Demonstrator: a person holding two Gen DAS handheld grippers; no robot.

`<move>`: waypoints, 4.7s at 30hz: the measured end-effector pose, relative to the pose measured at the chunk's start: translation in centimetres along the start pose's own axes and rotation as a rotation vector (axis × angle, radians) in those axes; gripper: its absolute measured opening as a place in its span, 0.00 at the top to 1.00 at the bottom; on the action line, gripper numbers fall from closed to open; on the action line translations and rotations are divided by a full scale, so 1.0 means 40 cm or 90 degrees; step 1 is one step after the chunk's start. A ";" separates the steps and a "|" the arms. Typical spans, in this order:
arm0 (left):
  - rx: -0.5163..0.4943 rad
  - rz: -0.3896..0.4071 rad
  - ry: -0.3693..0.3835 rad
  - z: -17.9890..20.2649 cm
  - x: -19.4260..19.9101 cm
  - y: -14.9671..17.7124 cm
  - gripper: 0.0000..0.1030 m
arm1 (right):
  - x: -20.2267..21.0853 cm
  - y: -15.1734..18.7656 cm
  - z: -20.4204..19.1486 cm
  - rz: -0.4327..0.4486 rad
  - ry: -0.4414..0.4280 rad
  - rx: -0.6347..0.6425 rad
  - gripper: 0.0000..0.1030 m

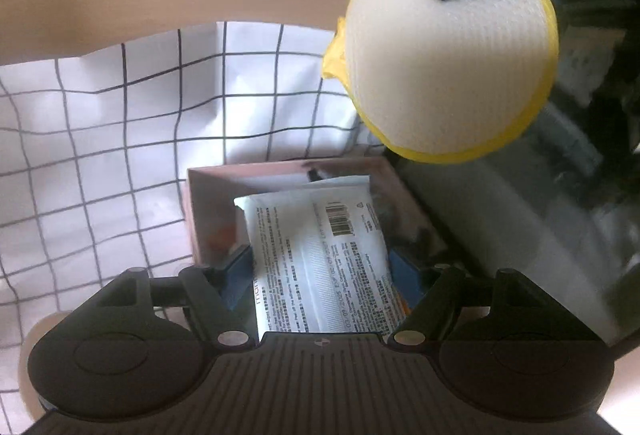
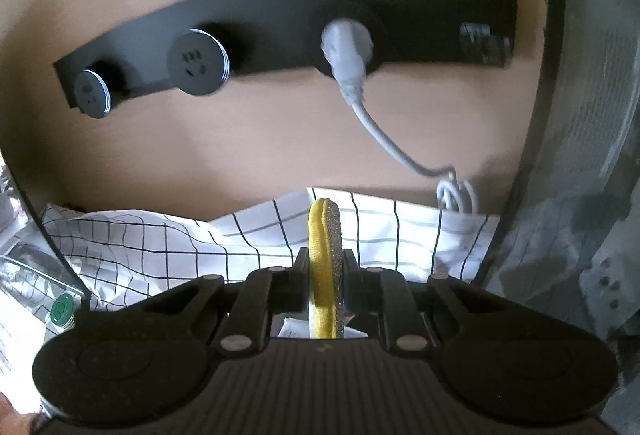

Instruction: Organize soft objects

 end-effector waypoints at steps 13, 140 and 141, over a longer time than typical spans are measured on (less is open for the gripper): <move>-0.077 0.062 0.007 0.008 0.056 0.007 0.26 | -0.171 0.092 0.014 -0.093 -0.060 -0.136 0.86; 0.079 0.123 -0.525 0.141 0.367 0.506 0.23 | 0.086 0.711 0.003 0.000 -0.128 0.157 0.00; 0.079 0.123 -0.525 0.141 0.367 0.506 0.23 | 0.086 0.711 0.002 0.000 -0.128 0.157 0.00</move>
Point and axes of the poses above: each gripper's, at about its wrist camera, not at the fingertips, and x roughly against the way its jaws point, z to its right, y to its underside, the point moved 1 cm from there along -x, roughly the way its jaws point, and after that the axes turned 15 degrees about z, right-handed, at the moved point
